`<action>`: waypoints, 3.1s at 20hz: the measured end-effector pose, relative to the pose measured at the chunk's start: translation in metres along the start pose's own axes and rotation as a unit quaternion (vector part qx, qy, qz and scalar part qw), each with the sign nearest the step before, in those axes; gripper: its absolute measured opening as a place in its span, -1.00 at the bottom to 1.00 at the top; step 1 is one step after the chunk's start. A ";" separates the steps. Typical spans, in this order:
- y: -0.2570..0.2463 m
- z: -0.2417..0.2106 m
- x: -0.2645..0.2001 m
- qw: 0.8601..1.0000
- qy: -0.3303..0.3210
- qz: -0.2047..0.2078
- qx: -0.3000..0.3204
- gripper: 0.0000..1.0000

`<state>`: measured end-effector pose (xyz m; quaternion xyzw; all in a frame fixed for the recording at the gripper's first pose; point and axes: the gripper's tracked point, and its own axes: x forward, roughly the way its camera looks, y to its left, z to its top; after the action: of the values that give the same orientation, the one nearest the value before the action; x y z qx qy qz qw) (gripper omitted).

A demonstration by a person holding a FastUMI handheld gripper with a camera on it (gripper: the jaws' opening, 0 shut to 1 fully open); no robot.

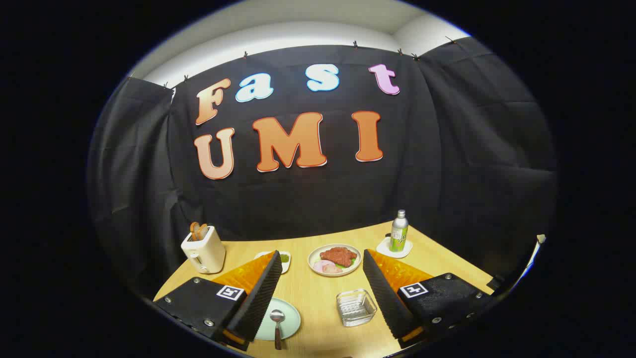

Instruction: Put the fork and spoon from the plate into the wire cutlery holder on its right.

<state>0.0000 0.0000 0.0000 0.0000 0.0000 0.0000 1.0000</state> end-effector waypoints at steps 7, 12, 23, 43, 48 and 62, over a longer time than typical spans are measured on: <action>0.014 -0.005 0.005 1.000 0.006 0.001 -0.010 0.96; 0.030 -0.020 0.007 0.999 0.020 0.006 -0.033 0.95; 0.084 -0.167 0.032 0.979 0.185 0.044 -0.069 0.96; 0.096 -0.301 0.036 0.915 0.368 0.034 -0.160 -0.36; 0.090 -0.307 0.037 0.913 0.373 0.024 -0.166 -0.53; 0.055 -0.219 0.020 0.902 0.394 0.074 -0.161 -0.90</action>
<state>0.0198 0.0551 -0.2187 -0.1605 0.3939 0.0740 0.9020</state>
